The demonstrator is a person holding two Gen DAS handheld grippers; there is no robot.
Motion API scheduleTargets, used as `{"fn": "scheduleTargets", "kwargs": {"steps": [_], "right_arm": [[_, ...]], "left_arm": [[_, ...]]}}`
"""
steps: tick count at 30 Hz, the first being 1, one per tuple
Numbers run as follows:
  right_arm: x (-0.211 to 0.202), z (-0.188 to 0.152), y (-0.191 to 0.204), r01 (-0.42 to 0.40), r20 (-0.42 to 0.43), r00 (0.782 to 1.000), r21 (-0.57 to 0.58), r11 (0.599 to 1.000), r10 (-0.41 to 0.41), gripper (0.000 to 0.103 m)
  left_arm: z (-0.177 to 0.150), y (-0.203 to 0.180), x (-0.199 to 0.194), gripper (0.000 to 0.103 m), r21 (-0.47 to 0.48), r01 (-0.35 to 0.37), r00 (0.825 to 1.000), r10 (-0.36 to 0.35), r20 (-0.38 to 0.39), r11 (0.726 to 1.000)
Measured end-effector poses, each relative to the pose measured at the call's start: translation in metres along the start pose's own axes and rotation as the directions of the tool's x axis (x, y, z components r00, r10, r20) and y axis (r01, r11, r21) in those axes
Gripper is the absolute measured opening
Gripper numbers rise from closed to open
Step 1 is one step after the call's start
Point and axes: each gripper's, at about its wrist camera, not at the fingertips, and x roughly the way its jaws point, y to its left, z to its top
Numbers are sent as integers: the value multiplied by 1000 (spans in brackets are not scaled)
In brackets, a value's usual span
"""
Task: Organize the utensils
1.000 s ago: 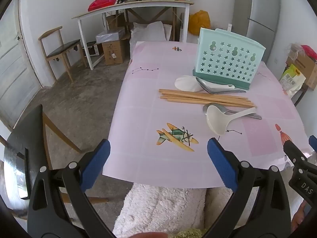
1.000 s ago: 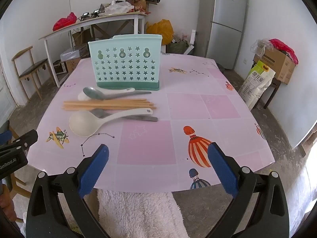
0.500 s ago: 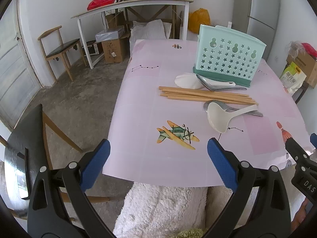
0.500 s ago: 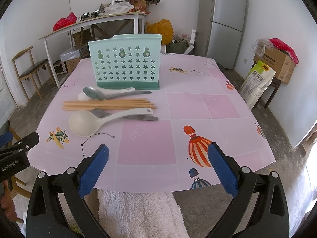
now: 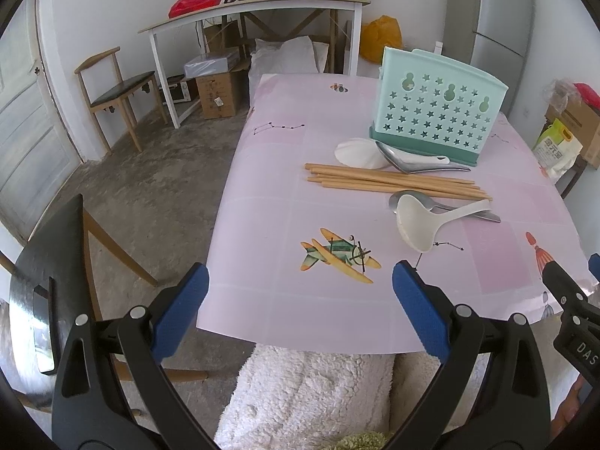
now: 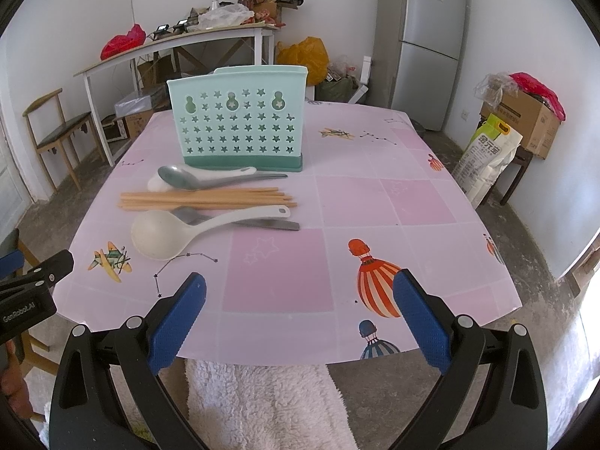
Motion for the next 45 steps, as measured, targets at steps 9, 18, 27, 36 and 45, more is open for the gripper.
{"fn": "scheduleTargets", "kwargs": {"steps": [9, 18, 27, 36, 45], "right_arm": [[0, 0, 0, -2, 0, 1000, 1, 1000, 2, 97], [0, 0, 0, -2, 0, 1000, 2, 1000, 2, 97], [1, 0, -1, -2, -1, 1000, 3, 1000, 2, 97], [2, 2, 0, 0, -1, 1000, 4, 1000, 0, 97], [10, 9, -4, 6, 47, 999, 3, 1000, -6, 97]], "left_arm": [[1, 4, -1, 95, -4, -7, 1000, 7, -3, 1000], [1, 6, -1, 94, -3, -11, 1000, 11, -6, 1000], [-1, 8, -1, 95, 8, -9, 1000, 9, -12, 1000], [-1, 2, 0, 95, 32, 75, 997, -75, -7, 997], [10, -4, 7, 95, -22, 255, 967, -254, 29, 967]]}}
